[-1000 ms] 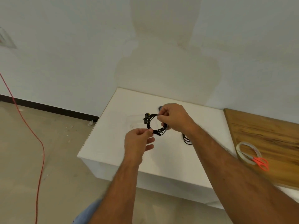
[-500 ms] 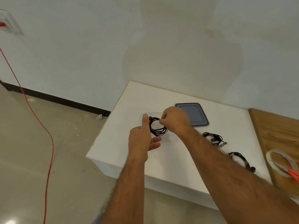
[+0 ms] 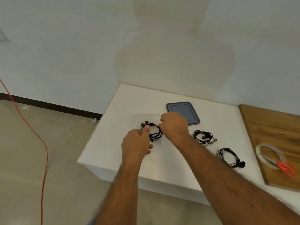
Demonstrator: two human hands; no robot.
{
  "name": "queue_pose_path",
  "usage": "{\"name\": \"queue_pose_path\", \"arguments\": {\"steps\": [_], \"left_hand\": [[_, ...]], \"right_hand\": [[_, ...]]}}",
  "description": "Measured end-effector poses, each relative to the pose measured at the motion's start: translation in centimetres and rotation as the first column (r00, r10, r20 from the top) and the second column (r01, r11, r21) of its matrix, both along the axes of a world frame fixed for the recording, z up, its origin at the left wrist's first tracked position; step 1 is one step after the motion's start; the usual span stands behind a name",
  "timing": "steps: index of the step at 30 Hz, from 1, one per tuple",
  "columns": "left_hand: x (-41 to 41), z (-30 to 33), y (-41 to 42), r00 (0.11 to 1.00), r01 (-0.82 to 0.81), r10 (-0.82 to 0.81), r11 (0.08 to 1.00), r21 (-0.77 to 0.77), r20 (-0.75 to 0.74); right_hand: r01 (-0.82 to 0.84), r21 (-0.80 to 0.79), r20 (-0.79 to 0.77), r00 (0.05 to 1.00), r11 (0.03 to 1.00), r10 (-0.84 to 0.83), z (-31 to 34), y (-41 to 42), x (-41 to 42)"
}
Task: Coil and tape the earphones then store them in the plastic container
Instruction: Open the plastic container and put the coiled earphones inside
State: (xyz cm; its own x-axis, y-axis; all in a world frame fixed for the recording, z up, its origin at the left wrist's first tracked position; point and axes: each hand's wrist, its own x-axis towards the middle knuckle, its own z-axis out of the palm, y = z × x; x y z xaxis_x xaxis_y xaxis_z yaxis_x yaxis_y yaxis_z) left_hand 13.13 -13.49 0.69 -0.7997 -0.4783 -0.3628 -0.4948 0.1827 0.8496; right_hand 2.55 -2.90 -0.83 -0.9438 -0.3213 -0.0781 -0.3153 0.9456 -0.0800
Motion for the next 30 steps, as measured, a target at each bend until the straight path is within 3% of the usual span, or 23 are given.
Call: {"name": "queue_pose_path", "arguments": {"steps": [8, 12, 16, 22, 24, 26, 28, 30], "left_hand": [[0.7, -0.4, 1.9, 0.974, 0.216, -0.193, 0.946, -0.241, 0.118], [2.1, 0.1, 3.6, 0.947, 0.297, -0.261, 0.933, -0.202, 0.188], [3.8, 0.2, 5.8, 0.929, 0.345, -0.319, 0.93, -0.125, 0.187], [5.5, 0.2, 9.0, 0.905, 0.408, -0.383, 0.904, -0.126, 0.183], [5.8, 0.6, 9.8, 0.915, 0.391, -0.37, 0.913, -0.12, 0.163], [6.0, 1.2, 10.5, 0.938, 0.348, -0.333, 0.9, -0.262, 0.102], [6.0, 2.2, 11.7, 0.945, 0.296, -0.327, 0.861, -0.414, -0.003], [5.4, 3.1, 14.0, 0.921, 0.325, -0.385, 0.843, -0.428, -0.059]], "right_hand": [[0.049, -0.101, 0.045, 0.998, 0.994, -0.045, 0.8, 4.0, 2.2], [0.061, -0.133, 0.08, 0.995, 0.989, -0.051, 1.1, 6.4, 3.8], [0.077, -0.16, 0.12, 0.991, 0.984, -0.058, 1.1, 9.4, 5.8], [0.126, -0.241, 0.161, 0.983, 0.962, -0.088, 0.7, 13.6, 8.4], [0.149, -0.321, 0.174, 0.98, 0.935, -0.096, 0.6, 14.7, 9.0], [0.205, -0.447, 0.189, 0.973, 0.871, -0.132, 0.8, 16.0, 9.2], [0.297, -0.567, 0.186, 0.955, 0.768, -0.232, 0.8, 18.2, 9.2], [0.379, -0.623, 0.157, 0.918, 0.685, -0.364, 0.3, 21.1, 9.1]]}}
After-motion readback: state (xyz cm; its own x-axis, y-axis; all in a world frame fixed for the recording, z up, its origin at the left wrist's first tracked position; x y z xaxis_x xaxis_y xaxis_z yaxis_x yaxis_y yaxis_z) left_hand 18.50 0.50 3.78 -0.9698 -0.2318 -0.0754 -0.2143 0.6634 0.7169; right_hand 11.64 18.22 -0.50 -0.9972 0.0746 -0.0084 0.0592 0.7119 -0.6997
